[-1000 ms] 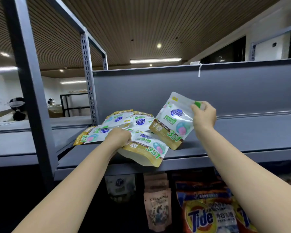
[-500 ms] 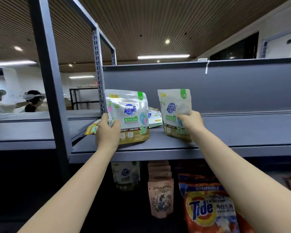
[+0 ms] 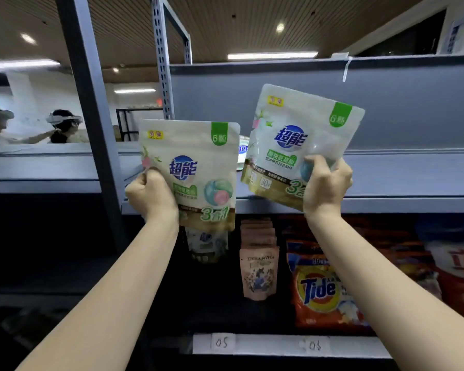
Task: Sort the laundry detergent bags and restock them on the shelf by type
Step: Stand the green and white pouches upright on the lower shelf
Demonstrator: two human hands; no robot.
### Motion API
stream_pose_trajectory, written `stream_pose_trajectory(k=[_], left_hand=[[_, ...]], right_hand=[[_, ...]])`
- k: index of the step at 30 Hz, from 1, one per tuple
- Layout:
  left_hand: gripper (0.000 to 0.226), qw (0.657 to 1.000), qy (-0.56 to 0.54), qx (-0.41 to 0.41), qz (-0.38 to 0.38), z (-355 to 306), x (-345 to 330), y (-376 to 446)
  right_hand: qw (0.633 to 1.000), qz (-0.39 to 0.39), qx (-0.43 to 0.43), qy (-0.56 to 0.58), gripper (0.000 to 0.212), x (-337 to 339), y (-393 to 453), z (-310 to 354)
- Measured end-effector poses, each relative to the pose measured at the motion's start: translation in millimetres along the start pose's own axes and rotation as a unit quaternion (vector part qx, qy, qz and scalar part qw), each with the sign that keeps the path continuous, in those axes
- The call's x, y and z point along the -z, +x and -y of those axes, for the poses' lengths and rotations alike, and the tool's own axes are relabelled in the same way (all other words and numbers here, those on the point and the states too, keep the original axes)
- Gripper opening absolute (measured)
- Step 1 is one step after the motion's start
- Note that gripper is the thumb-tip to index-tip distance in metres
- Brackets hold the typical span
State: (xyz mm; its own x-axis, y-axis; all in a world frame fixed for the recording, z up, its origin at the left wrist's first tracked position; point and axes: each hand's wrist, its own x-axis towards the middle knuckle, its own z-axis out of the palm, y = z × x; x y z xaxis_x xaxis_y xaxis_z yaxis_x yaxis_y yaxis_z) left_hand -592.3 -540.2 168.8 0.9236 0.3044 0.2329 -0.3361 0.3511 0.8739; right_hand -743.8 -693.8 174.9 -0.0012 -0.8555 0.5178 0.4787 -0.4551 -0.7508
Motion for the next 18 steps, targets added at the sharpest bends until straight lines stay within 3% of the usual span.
stream_pose_trajectory(k=[3,5,10,13,18], left_hand=[[0.055,0.997,0.071,-0.030,0.010,19.3,24.8,-14.9],[0.048,0.991,0.131,-0.036,0.008,39.9,42.9,-27.4],[0.035,0.970,0.239,0.039,-0.024,108.0,86.3,-49.0],[0.036,0.964,0.239,0.104,-0.049,148.0,101.0,-44.4],[0.034,0.956,0.236,0.169,-0.050,194.6,98.2,-27.3]], right_hand=[[0.999,0.026,0.008,-0.017,0.020,9.2,-17.5,-19.2],[0.995,0.047,0.048,-0.068,0.034,16.6,-32.1,-35.1],[0.951,0.119,0.164,-0.232,0.050,45.3,-71.8,-75.6],[0.934,0.119,0.193,-0.276,0.050,53.9,-84.3,-94.4],[0.933,0.125,0.228,-0.249,0.042,56.5,-90.2,-116.0]])
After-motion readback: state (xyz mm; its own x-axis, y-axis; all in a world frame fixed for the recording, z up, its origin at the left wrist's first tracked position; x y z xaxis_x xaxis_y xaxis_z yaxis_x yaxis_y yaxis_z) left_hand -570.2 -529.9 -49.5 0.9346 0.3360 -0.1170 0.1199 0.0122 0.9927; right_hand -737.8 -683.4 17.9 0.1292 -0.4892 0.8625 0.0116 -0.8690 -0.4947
